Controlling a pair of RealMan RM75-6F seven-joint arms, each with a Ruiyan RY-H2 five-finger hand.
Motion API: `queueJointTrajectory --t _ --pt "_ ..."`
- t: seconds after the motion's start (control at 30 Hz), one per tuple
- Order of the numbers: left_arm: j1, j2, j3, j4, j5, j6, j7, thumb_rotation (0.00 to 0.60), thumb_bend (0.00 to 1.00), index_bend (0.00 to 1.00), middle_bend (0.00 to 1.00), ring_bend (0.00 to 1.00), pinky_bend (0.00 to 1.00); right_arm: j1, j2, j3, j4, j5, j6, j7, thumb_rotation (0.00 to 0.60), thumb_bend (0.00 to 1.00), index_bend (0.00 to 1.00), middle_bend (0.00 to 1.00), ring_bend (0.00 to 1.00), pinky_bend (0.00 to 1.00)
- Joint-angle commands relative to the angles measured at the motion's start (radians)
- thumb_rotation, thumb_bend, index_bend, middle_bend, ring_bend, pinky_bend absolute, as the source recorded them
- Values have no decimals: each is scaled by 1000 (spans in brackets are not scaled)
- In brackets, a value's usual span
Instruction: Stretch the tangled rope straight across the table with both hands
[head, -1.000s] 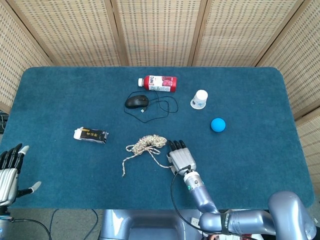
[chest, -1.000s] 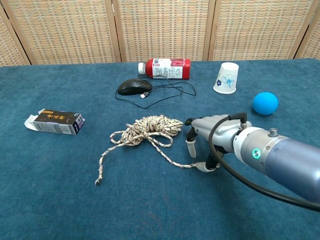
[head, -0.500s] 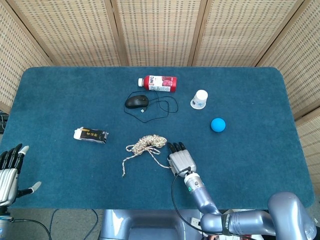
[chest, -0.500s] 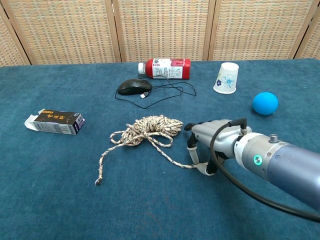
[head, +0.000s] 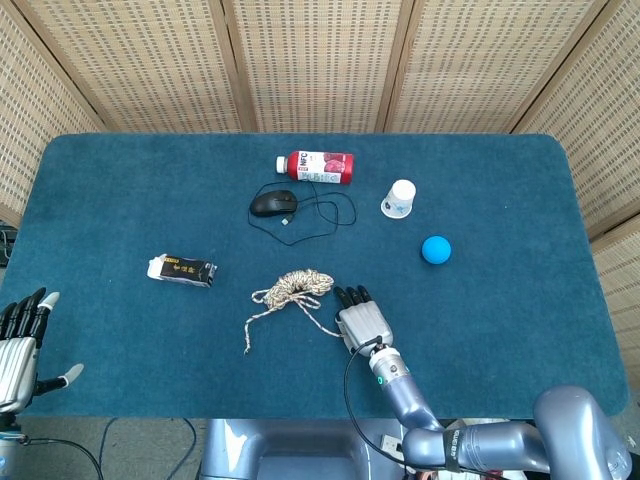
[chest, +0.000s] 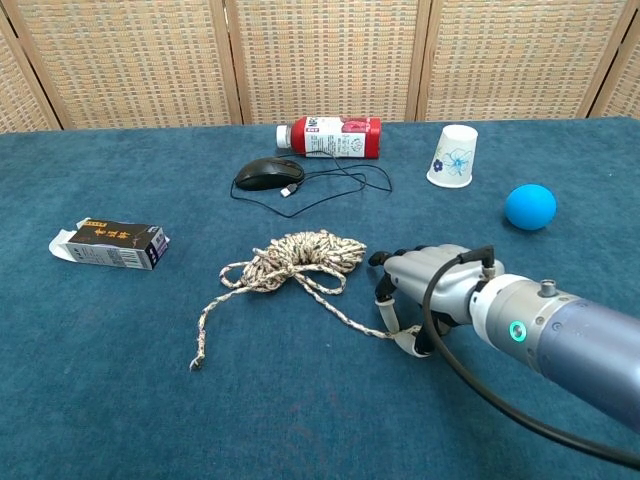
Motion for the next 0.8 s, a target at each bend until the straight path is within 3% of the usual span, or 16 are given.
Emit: queueJointTrajectory --t 0.03,0.17,0.57,0.8 --pt "0 0 1 0 0 -1 -2 600 145 0 0 0 0 -1 -3 -6 8 -7 -2 -5 600 454 631 0 0 0" --pt "-2 0 1 0 -1 -2 -1 600 145 0 0 0 0 -5 -7 -12 19 -33 1 -1 600 490 686 0 0 0" --pt "-15 -11 1 7 2 -17 20 600 145 0 0 0 0 -25 22 -1 -2 -109 13 42 600 524 701 0 0 0" --pt "-77 -59 -17 47 43 -67 44 600 146 0 0 0 0 -29 55 10 -35 -121 13 43 600 524 708 0 0 0"
